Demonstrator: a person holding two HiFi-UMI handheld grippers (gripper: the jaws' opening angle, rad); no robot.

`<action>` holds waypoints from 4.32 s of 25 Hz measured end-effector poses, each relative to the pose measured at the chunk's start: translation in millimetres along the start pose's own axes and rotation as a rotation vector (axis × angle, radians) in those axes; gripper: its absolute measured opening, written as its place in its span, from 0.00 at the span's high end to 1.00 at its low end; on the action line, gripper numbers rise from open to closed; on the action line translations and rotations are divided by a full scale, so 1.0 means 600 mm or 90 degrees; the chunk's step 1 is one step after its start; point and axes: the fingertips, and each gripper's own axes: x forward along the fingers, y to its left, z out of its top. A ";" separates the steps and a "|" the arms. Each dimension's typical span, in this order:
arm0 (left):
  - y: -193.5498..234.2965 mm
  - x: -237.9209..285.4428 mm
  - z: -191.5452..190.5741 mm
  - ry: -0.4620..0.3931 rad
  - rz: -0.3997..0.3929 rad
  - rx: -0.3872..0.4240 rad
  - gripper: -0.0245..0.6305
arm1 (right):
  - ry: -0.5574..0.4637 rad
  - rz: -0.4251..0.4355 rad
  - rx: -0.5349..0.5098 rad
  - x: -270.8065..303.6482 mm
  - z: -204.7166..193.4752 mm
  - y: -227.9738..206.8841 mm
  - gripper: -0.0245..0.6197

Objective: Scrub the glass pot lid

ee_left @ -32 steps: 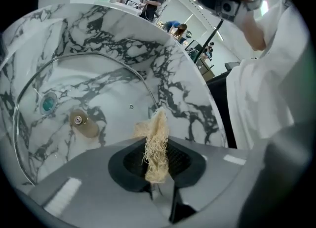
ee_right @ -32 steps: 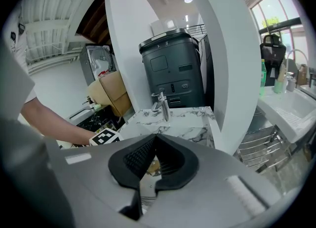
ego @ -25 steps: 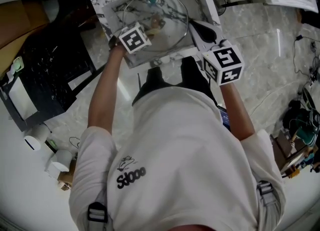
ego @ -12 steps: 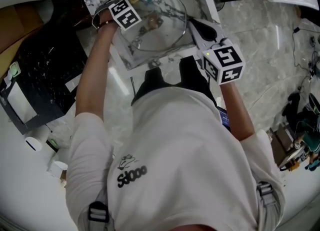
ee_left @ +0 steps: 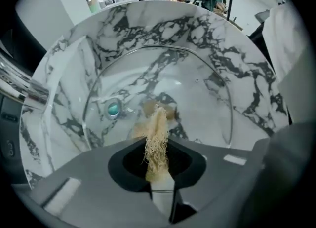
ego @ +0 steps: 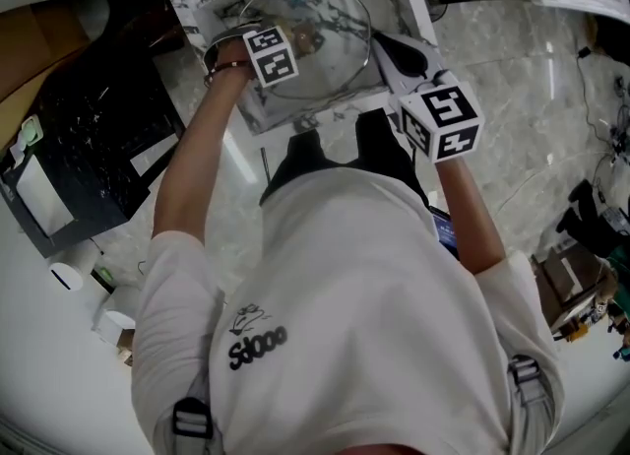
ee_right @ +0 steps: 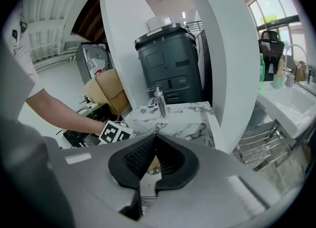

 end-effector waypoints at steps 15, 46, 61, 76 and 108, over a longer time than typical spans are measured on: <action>-0.209 -0.036 0.074 -0.067 -0.235 0.025 0.87 | -0.007 0.049 -0.027 0.001 0.011 0.013 0.95; -0.143 -0.043 0.008 0.095 -0.314 -0.156 0.88 | 0.003 0.066 -0.030 0.014 0.009 0.008 0.95; -0.185 -0.080 0.145 -0.161 -0.417 -0.279 0.88 | 0.005 0.055 -0.043 -0.004 0.021 -0.002 0.95; -0.001 -0.340 0.070 -0.527 0.065 -0.354 0.87 | -0.110 0.043 -0.128 -0.051 0.173 0.052 0.95; 0.005 -0.919 -0.060 -0.844 0.576 -0.388 0.88 | -0.353 0.087 -0.344 -0.200 0.426 0.272 0.96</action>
